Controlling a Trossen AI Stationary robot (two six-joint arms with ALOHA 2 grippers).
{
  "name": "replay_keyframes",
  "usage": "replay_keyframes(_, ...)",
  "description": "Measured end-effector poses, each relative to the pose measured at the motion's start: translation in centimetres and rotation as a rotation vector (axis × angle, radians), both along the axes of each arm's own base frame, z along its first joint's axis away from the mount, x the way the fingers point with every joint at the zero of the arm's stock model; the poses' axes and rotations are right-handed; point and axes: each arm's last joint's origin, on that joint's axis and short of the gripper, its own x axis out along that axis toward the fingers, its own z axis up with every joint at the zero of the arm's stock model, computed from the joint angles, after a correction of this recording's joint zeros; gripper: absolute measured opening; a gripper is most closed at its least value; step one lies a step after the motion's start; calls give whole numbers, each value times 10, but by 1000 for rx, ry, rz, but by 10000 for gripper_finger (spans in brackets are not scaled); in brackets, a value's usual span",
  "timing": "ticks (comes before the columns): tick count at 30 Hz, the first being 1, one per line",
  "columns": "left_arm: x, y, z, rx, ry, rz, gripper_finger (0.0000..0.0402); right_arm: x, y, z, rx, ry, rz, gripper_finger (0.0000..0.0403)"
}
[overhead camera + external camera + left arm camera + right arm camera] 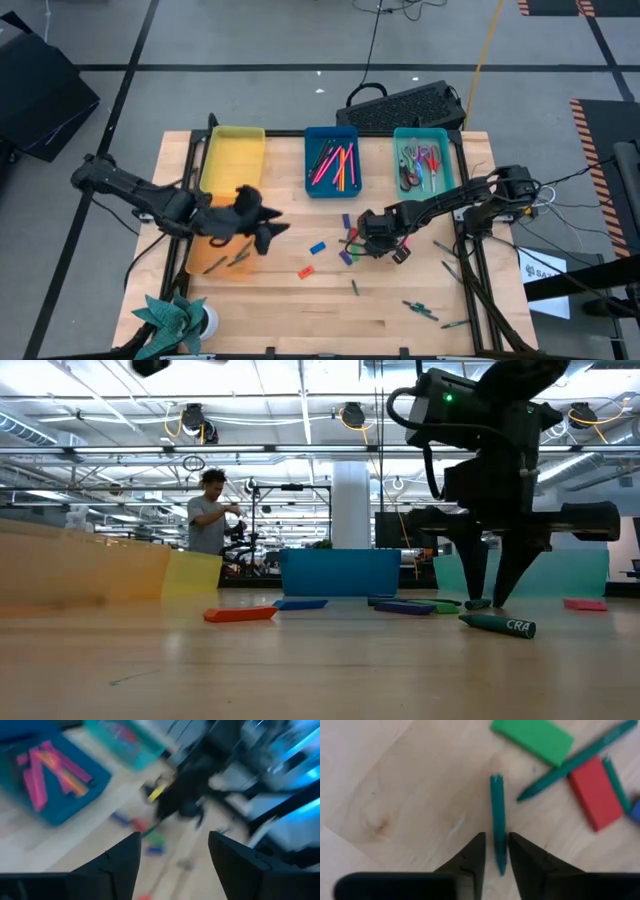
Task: Sort crayons/erasers/pens/pencils in bins
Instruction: Put the green crayon into the orange bin
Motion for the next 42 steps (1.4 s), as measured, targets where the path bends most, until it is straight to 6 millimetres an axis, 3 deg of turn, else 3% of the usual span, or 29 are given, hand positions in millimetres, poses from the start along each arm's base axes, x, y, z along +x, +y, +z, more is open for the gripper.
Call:
replay_keyframes(6,9,11,7,17,-65,-29,234,-1,1,-3,25,-14,60,13)
replay_keyframes(9,10,17,5,19,-44,-4,234,0,2,-1,-4,-18,24,17)
replay_keyframes(12,11,26,0,-83,0,19,235,1,7,14,-87,-56,38,24)
replay_keyframes(14,15,29,-9,-140,77,-29,235,0,9,30,-123,-85,48,22)
replay_keyframes(18,33,33,-31,-194,193,-158,235,15,11,88,-191,-293,-1,17)
replay_keyframes(23,84,47,-54,-381,101,-318,235,38,10,146,-226,-480,-11,15)
replay_keyframes(25,101,54,-65,-463,63,-329,235,45,10,160,-205,-521,-19,15)
replay_keyframes(32,134,69,-93,-591,-16,-264,235,46,15,162,-145,-520,14,14)
replay_keyframes(39,140,67,-103,-668,-6,-220,232,46,16,161,-142,-516,5,14)
replay_keyframes(42,140,68,-102,-690,-7,-196,208,46,15,160,-168,-511,3,14)
